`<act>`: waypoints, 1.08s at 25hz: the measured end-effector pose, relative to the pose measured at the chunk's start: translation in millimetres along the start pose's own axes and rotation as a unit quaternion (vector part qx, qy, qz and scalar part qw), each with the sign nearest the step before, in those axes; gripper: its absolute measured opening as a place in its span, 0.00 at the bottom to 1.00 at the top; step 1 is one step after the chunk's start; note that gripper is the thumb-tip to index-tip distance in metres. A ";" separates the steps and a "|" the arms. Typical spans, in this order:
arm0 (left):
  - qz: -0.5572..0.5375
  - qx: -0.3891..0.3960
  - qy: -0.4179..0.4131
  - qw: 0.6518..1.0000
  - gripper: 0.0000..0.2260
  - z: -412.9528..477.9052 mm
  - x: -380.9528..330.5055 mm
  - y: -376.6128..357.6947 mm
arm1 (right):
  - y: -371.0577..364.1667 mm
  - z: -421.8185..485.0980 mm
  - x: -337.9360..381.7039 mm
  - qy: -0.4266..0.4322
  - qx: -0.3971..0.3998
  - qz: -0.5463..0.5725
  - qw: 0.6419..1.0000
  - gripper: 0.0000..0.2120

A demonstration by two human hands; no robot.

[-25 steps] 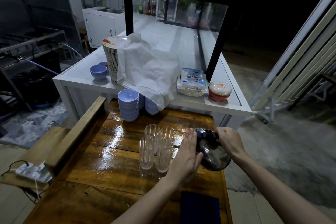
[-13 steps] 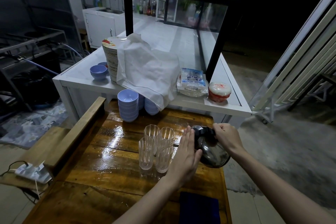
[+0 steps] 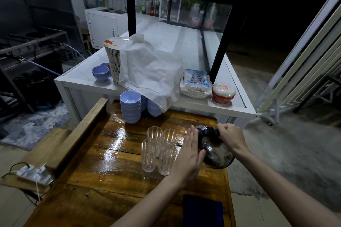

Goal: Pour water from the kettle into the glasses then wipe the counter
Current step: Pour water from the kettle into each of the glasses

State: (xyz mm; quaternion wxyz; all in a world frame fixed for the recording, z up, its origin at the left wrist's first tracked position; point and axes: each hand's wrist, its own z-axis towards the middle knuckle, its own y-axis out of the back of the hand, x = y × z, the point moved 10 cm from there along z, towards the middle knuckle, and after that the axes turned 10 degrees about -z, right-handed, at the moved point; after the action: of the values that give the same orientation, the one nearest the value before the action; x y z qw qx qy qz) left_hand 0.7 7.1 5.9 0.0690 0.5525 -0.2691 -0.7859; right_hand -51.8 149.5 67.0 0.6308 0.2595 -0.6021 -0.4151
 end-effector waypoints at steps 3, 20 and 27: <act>-0.001 -0.001 -0.003 1.000 0.28 1.5 -1.2 -1.2 | 1.4 0.1 -2.3 -0.004 -0.002 0.000 1.000 0.22; -0.018 -0.006 0.006 1.000 0.28 -2.2 0.7 -2.0 | -2.0 3.6 4.2 0.029 0.001 -0.021 0.999 0.21; -0.017 -0.003 0.013 1.000 0.28 -3.2 0.3 -2.2 | -2.3 3.5 3.1 0.027 0.006 -0.016 0.999 0.21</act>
State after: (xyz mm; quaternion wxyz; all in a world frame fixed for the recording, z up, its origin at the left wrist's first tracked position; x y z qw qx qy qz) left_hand 3.9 7.8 3.7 0.0605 0.5669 -0.2565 -0.7805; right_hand -55.9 146.2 67.3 0.6385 0.2839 -0.5834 -0.4139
